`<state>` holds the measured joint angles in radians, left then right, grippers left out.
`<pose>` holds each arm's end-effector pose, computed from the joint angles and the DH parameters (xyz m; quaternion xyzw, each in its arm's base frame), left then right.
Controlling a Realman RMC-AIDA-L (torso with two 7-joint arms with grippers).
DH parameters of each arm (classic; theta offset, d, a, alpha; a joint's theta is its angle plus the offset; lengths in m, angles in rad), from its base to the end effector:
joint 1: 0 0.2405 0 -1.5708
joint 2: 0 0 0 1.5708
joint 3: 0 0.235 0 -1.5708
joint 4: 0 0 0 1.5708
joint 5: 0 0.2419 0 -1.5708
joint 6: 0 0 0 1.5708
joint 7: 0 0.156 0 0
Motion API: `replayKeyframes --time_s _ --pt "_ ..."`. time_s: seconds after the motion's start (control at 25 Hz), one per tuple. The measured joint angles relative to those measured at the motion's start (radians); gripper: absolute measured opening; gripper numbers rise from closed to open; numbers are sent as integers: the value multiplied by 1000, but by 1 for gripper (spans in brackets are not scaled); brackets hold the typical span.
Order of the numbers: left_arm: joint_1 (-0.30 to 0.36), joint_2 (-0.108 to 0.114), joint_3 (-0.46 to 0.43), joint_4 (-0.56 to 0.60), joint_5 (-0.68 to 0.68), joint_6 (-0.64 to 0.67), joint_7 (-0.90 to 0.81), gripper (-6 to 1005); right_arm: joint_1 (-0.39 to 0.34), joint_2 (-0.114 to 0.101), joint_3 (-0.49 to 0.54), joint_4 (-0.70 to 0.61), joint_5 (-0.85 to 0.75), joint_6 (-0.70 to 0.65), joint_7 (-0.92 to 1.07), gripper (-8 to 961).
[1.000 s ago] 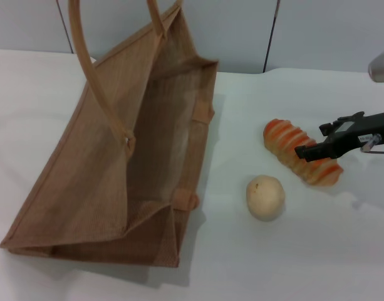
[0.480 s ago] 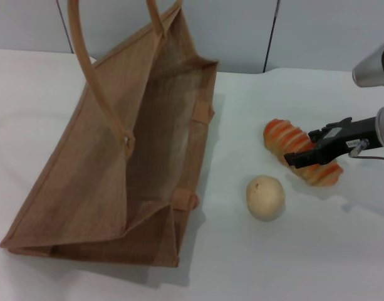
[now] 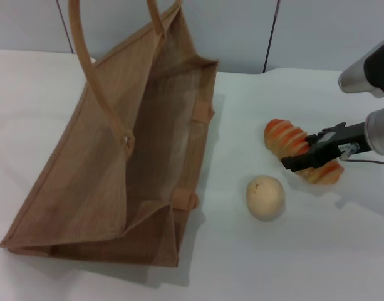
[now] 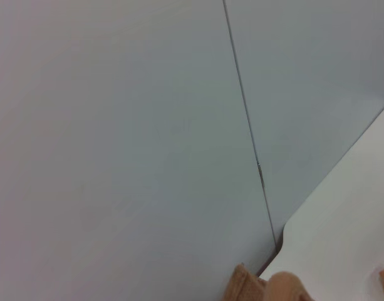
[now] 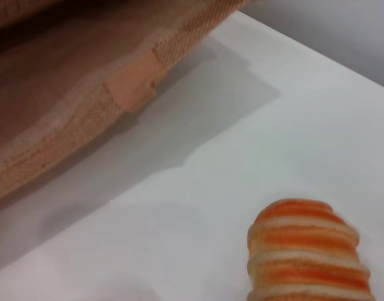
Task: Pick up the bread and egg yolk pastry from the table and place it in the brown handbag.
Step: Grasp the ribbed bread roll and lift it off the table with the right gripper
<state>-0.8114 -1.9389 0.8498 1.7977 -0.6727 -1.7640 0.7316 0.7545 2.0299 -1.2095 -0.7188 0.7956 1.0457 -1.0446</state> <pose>-0.0429 0.3913 0.2080 -0.9138 -0.1613 -0.0072 0.3727 0.2255 0.4381 -0.0346 -0.9311 0.2899 -0.0609 0.2128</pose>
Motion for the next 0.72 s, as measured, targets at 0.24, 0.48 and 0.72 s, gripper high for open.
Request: replayKeyframes --time_s 0.24,0.48,0.72 --pt "5 0 0 0 0 0 0 119 4 0 -7 -6 -1 -1 9 867" --pt "7 1 0 -3 1 1 3 118 -13 0 -7 -77 1 45 32 867" --pt "6 6 0 -10 1 2 3 118 -21 -2 -7 -112 -4 74 54 868"
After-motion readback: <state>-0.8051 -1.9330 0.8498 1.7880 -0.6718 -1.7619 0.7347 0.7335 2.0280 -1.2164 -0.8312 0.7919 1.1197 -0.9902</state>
